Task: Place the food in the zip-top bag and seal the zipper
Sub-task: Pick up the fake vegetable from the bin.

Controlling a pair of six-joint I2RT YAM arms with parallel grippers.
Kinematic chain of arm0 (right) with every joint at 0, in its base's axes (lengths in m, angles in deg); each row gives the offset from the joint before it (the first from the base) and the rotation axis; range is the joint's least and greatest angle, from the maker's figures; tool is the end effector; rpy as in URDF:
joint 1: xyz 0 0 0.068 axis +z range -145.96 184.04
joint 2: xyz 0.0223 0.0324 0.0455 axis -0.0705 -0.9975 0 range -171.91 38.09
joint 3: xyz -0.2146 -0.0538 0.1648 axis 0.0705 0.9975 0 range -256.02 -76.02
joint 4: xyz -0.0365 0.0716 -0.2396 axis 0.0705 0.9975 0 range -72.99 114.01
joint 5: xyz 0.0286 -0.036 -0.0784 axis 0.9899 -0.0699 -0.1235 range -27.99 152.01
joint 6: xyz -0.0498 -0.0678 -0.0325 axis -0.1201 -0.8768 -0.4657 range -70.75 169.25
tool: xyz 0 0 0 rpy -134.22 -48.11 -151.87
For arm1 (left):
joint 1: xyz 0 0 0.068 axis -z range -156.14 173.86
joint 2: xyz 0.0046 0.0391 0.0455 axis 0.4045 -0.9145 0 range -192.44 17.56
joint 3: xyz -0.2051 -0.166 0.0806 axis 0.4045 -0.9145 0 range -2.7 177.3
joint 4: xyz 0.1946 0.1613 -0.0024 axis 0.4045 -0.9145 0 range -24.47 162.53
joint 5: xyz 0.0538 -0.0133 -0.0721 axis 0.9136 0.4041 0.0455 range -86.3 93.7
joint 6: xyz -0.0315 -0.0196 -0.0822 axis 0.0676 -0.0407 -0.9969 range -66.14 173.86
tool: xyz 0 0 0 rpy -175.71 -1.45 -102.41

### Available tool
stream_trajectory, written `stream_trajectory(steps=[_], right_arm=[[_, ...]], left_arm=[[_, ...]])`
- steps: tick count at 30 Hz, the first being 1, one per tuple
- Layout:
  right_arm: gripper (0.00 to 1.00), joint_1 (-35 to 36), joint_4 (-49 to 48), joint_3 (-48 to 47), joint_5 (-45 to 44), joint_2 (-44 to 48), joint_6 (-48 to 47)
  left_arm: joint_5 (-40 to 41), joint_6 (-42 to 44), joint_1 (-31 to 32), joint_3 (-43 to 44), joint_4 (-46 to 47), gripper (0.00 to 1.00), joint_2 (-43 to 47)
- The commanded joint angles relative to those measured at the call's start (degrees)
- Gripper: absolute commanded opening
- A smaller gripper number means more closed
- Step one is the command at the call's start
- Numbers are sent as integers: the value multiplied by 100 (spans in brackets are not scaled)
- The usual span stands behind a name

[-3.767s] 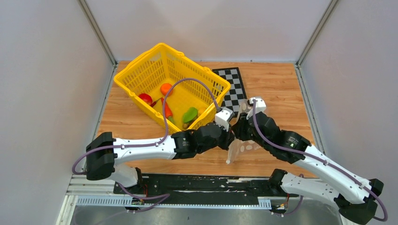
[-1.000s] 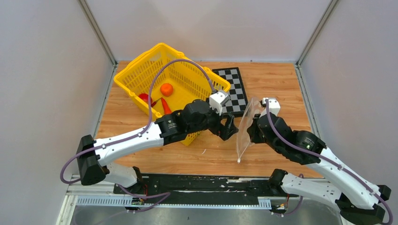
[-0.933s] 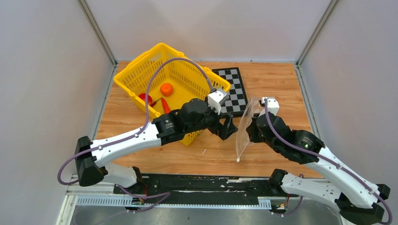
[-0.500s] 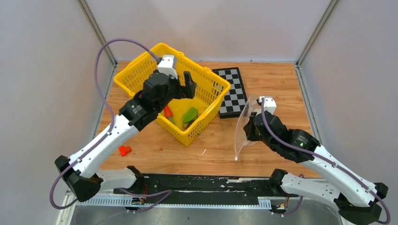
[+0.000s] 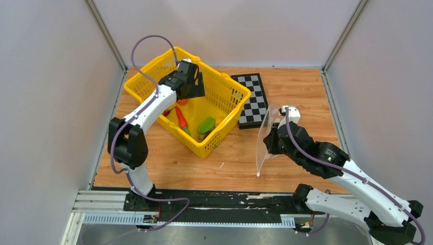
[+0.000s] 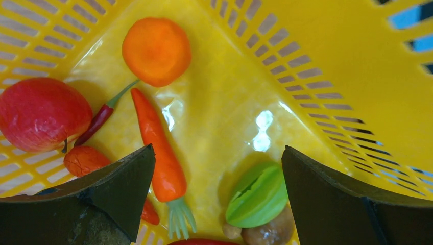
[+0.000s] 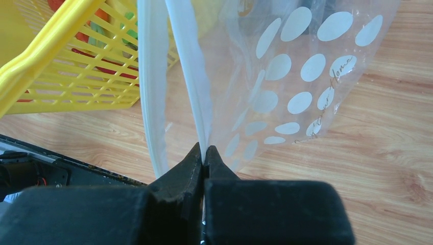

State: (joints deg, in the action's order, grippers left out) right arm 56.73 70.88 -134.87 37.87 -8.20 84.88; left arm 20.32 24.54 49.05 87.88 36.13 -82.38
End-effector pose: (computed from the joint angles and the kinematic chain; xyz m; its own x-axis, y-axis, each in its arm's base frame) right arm 0.1250 0.1097 0.3191 -0.6395 0.0379 -0.7679 -0.2053 0.9541 0.2181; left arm 0.3844 -0.1554 0.2893 -0.6766 -0.2005 -0.7085 -0.1194 0.9794 -0.1631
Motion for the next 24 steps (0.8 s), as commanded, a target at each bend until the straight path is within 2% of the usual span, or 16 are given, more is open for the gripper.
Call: stream_trajectory(steps=[1, 8, 15, 24], right_arm=[[0, -21, -219, 62, 4, 157, -132], [0, -21, -200, 93, -12, 242, -194], [0, -22, -233, 62, 31, 225, -275], [0, -26, -171, 71, -11, 302, -291]], left_arm=[[213, -296, -237, 539, -482, 100, -360], [858, -185, -361, 888, -1099, 100, -1047], [950, -302, -443, 552, -933, 98, -1534], [715, -327, -596, 320, -893, 89, -1859]])
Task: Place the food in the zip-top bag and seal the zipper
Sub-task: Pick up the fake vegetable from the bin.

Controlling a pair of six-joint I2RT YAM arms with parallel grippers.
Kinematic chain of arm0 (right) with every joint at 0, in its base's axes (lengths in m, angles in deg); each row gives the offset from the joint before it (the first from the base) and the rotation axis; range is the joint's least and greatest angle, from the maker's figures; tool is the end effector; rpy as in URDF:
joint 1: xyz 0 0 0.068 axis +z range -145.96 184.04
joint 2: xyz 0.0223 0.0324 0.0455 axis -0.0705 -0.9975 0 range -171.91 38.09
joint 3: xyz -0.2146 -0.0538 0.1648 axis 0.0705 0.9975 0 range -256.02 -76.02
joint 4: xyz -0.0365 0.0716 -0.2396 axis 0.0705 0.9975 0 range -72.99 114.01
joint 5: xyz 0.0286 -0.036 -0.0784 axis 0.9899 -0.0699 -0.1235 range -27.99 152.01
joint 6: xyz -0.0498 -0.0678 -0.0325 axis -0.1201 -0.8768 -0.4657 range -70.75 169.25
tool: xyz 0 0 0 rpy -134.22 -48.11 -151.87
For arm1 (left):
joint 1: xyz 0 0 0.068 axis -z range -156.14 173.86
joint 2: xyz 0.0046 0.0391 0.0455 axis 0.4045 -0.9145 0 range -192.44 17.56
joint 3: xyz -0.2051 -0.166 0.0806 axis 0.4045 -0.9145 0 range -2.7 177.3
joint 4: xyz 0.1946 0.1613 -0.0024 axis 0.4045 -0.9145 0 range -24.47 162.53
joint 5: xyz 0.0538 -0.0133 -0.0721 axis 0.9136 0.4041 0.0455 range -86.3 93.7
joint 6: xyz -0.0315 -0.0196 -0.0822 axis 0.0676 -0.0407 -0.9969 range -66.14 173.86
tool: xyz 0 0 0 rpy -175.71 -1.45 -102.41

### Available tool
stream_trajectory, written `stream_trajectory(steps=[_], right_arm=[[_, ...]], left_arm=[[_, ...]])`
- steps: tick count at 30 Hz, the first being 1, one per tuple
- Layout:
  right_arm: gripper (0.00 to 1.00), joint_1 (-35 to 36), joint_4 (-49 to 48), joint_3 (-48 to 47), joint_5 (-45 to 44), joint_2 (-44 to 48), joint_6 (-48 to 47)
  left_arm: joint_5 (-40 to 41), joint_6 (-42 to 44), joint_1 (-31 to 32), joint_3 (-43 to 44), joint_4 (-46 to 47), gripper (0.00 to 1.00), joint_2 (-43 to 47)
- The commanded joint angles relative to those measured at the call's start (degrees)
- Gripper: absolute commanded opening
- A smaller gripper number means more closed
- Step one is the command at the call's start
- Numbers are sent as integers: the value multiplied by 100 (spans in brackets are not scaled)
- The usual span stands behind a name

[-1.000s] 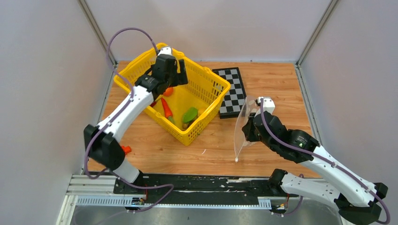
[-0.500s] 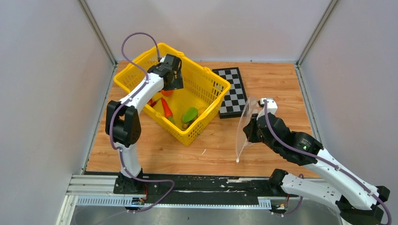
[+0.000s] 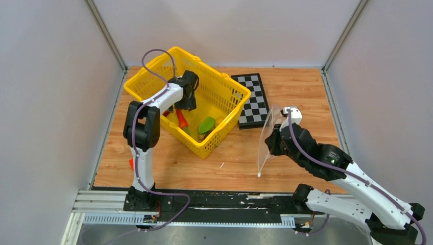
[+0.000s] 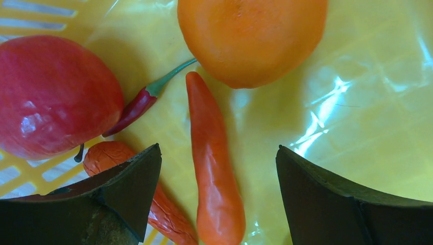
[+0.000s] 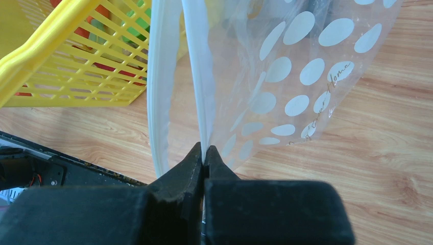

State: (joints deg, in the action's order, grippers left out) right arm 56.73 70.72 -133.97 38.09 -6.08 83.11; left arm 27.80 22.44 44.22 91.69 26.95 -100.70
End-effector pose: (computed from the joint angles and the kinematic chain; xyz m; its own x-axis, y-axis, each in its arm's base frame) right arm 0.1205 0.1043 0.3193 -0.6231 0.0227 -0.7818 -0.2303 0.9499 0.2111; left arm 0.4223 -0.1217 0.1702 -0.8447 -0.1943 -0.4988 -0.3014 0.9427 0.1432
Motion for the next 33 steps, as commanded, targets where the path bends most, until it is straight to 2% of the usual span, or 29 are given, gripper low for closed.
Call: stream_trajectory(steps=[1, 4, 9, 13, 19, 25, 33], right_arm=[[0, -22, -151, -29, -38, 87, -117], [0, -22, -142, -23, -25, 92, -125], [0, -22, -167, -37, -12, 67, -125], [0, -21, -192, -34, 7, 32, -121], [0, -22, -251, -27, 15, -9, -103], [0, -22, -360, 15, 52, -71, -85], [0, -21, -580, 36, 87, -229, -30]], left_arm=[[-27, -131, -126, -114, 42, 89, -28], [-127, -174, -198, -414, 230, 86, 18], [-393, -116, -243, -674, 477, 72, 32], [-481, -76, -242, -806, 608, 52, 193], [-900, 2, -243, -1074, 997, 26, 948], [-1061, 244, -224, -1300, 1300, 24, 2121], [-1912, 315, -180, -1980, 2165, 23, 3924]])
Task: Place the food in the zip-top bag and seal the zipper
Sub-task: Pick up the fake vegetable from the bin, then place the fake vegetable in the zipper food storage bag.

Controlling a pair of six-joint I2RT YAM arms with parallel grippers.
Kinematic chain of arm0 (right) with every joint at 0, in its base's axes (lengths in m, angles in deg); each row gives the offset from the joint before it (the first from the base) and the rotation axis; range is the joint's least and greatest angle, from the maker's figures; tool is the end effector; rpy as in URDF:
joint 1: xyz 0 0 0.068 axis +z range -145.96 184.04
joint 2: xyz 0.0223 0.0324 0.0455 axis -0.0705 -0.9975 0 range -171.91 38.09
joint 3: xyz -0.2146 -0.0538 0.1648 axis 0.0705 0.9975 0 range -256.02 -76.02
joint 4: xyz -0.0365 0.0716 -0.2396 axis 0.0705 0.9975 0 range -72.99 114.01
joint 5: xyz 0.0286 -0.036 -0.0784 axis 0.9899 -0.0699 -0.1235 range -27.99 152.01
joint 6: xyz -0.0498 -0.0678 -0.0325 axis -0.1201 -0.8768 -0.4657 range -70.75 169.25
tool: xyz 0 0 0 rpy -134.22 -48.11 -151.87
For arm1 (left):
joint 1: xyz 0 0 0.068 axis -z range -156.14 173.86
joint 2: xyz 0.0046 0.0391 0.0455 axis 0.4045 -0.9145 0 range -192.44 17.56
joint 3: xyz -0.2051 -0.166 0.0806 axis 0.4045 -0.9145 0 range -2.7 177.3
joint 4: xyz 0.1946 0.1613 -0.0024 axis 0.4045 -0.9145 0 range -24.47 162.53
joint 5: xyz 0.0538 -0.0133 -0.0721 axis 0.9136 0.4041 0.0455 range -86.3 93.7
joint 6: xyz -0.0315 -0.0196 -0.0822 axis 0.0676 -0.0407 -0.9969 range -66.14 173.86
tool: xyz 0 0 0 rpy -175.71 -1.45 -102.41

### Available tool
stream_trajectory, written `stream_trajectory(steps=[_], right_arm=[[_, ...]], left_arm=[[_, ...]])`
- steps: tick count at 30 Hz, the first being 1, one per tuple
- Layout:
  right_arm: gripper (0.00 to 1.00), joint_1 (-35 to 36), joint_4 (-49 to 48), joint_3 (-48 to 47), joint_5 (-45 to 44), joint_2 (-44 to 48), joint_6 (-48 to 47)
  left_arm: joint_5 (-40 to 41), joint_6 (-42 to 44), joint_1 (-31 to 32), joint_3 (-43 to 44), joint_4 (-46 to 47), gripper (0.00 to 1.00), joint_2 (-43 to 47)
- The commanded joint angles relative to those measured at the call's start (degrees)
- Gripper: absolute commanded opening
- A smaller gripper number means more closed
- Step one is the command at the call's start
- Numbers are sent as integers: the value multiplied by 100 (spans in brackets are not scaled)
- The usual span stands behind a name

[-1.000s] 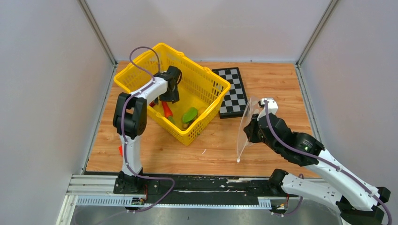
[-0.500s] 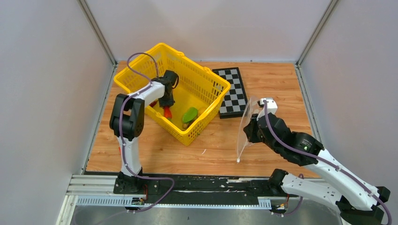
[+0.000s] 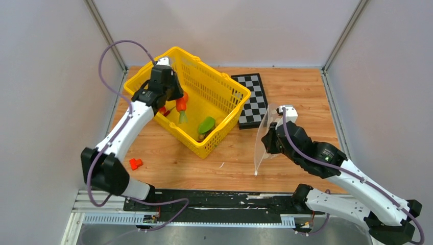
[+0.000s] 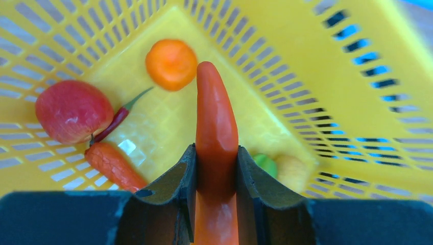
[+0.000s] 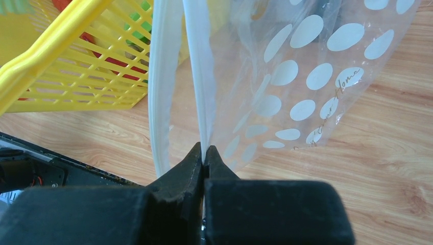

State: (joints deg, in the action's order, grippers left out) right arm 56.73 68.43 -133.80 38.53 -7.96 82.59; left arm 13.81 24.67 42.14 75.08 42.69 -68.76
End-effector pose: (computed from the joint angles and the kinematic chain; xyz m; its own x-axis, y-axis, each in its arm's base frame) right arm 0.1266 0.1132 0.3181 -0.6221 0.0153 -0.7828 -0.2413 0.9474 0.2103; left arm 0.3511 -0.1011 0.3093 -0.6016 -0.3071 -0.7374 -0.1321 0.9487 -0.2873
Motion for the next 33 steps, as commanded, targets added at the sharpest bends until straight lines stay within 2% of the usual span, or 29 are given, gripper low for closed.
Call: stream_trajectory(steps=[1, 9, 14, 23, 30, 33], right_arm=[[0, -22, -364, 12, 60, -61, 23], [0, -22, -598, 44, 228, -153, 85], [0, -22, -706, 80, 258, -191, 179], [0, -89, -654, -267, 639, -499, 207], [0, -243, -836, -464, 1379, -662, 147], [0, -329, -980, -458, 1645, -709, 248]], left_arm=[[-610, 69, 38, -406, 678, 23, 944], [-1471, 20, 381, -1037, 1624, 23, 2248], [-1721, -177, 907, -1401, 2307, 22, 2786], [-1412, -131, 2500, -1973, 3971, 20, 3200], [-1026, -317, 3415, -2620, 5828, 16, 3177], [-506, -196, 3763, -2823, 6322, 17, 3155]])
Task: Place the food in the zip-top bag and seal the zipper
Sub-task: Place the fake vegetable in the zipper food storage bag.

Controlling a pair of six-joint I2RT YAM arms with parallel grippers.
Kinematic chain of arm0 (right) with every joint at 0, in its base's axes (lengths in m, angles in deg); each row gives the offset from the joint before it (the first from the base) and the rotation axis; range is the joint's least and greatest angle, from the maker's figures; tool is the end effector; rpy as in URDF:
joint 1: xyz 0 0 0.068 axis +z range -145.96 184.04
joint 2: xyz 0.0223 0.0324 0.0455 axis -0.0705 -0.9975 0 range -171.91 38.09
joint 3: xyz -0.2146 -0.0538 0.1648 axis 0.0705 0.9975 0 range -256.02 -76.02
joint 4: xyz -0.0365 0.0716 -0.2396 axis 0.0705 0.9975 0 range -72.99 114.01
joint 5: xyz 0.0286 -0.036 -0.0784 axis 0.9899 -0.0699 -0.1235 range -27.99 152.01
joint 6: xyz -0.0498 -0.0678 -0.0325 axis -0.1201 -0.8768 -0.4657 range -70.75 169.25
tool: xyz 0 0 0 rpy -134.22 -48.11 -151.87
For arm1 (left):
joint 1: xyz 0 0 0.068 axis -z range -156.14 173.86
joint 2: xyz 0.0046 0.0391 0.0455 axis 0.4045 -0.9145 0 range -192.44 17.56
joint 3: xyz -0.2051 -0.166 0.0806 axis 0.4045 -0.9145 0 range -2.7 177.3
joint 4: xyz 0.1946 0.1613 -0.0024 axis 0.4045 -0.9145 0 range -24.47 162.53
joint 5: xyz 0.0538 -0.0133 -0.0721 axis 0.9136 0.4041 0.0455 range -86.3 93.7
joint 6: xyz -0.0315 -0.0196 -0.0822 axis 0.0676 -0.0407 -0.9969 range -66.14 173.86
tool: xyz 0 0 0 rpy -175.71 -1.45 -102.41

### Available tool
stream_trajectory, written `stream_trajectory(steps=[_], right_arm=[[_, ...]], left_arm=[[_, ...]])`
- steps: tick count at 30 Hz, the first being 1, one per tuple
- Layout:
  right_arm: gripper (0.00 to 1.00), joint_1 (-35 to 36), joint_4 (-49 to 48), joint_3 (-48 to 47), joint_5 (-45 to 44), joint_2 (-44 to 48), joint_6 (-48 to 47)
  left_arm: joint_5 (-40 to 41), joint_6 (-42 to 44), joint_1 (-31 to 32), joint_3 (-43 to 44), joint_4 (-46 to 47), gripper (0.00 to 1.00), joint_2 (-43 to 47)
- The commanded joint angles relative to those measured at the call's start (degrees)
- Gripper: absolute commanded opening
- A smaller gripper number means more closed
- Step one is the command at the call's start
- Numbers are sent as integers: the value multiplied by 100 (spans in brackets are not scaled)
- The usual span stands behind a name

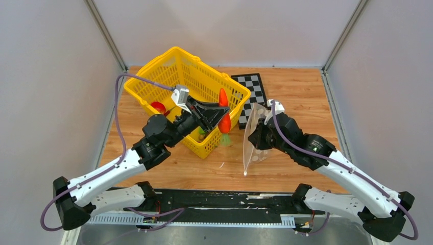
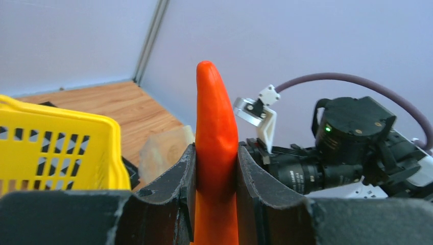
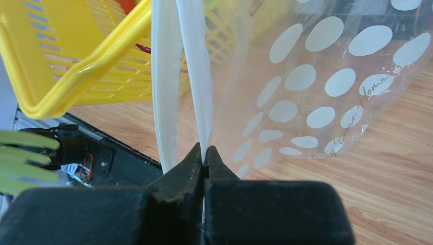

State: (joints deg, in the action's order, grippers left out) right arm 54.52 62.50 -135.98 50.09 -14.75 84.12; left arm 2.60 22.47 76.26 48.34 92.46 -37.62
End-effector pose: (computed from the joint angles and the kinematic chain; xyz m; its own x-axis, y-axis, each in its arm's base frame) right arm 0.1431 0.1474 0.3203 -0.6966 0.0346 -0.7166 -0.3087 0.8872 0.3430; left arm 0.1547 -0.2035 0.4178 -0.2769 -0.4941 -0.8241 0.7723 0.3959 -0.4969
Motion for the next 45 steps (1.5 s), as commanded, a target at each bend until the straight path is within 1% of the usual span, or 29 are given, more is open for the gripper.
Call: stream_trajectory(steps=[1, 3, 7, 11, 15, 21, 24, 30, 32, 36, 39, 43, 45], right_arm=[[0, -123, -425, -255, 555, -43, 127], [0, -125, -515, -259, 652, -59, 170], [0, -175, -542, -300, 621, -101, 235], [0, -251, -559, -323, 699, -85, 275], [0, -369, -675, -297, 866, 26, 359], [0, -488, -743, -291, 1099, 70, 391], [0, -534, -779, -253, 1196, 95, 421], [0, -643, -837, -156, 1344, 198, 456], [0, -700, -879, -86, 1420, 205, 481], [0, -738, -901, 21, 1373, 178, 496], [0, -752, -952, 108, 1343, 166, 527], [0, -765, -1020, 164, 1394, 167, 538], [0, -772, -1026, 177, 1391, 154, 538]], left_arm=[[733, 36, 456, -217, 1491, 17, 23], [876, 29, 646, -302, 1874, 17, -43], [1066, 49, 975, -353, 2271, 16, -271], [1163, 189, 1159, -359, 2416, 17, -476], [1311, 203, 1199, -555, 2739, 17, -659], [1444, 216, 1214, -613, 3177, 17, -982], [1385, 178, 1224, -599, 3224, 16, -1071], [1616, 168, 1220, -904, 3358, 16, -1126], [1594, 16, 1220, -982, 3569, 16, -1146], [1229, -291, 1220, -914, 3821, 16, -1118], [1088, -317, 1220, -838, 3841, 16, -980], [1065, -177, 1221, -790, 3606, 16, -860], [1048, -242, 1224, -838, 3761, 16, -845]])
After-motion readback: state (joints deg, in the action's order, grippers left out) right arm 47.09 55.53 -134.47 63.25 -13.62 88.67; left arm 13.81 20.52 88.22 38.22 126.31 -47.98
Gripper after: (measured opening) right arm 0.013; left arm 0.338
